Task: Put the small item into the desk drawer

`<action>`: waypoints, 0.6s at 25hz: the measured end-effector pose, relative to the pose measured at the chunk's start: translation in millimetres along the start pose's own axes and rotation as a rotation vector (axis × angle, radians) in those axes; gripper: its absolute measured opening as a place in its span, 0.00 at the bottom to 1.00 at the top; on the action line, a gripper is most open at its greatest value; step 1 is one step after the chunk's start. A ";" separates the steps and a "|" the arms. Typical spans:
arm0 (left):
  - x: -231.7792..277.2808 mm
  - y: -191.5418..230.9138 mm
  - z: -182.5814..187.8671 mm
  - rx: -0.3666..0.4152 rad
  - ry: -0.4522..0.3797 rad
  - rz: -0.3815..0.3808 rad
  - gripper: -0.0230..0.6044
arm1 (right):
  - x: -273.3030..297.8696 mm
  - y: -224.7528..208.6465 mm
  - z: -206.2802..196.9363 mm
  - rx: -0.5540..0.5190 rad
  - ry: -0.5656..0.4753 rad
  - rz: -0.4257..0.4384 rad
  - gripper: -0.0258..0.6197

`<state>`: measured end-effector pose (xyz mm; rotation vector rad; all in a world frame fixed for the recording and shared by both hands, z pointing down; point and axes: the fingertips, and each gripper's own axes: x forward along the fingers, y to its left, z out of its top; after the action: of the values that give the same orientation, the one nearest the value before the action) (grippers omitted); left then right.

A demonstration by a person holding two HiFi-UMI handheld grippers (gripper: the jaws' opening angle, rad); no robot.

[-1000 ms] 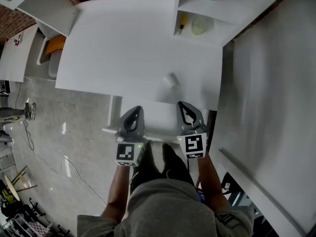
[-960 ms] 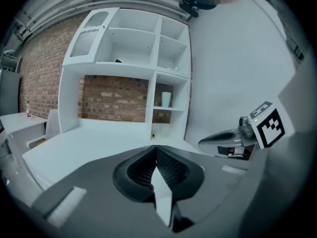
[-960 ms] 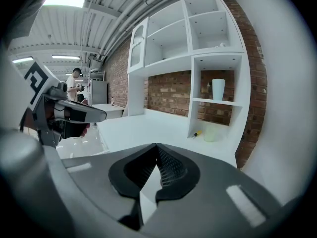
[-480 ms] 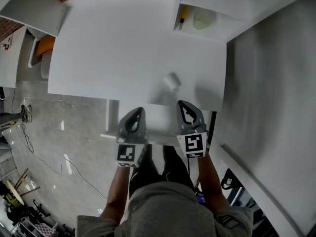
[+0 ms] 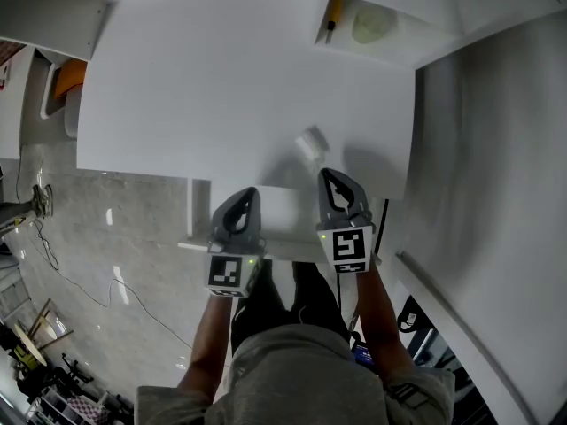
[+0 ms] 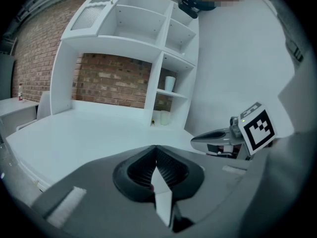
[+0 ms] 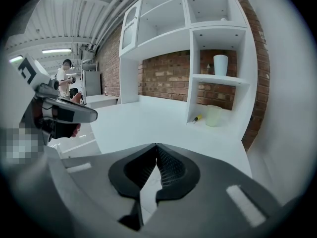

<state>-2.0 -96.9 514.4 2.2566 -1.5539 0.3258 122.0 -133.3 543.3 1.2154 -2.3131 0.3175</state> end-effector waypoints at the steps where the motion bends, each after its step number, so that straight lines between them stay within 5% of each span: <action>1: 0.8 1.3 -0.2 -0.001 0.001 0.002 0.06 | 3.2 -1.2 -0.2 0.003 0.004 0.000 0.05; 15: -1.6 24.1 -4.4 -0.018 0.012 0.033 0.06 | 53.5 -3.2 -13.3 -0.019 0.098 0.034 0.31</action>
<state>-24.9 -101.3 522.1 2.2133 -1.5832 0.3323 103.6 -167.0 583.0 1.1269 -2.2497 0.3586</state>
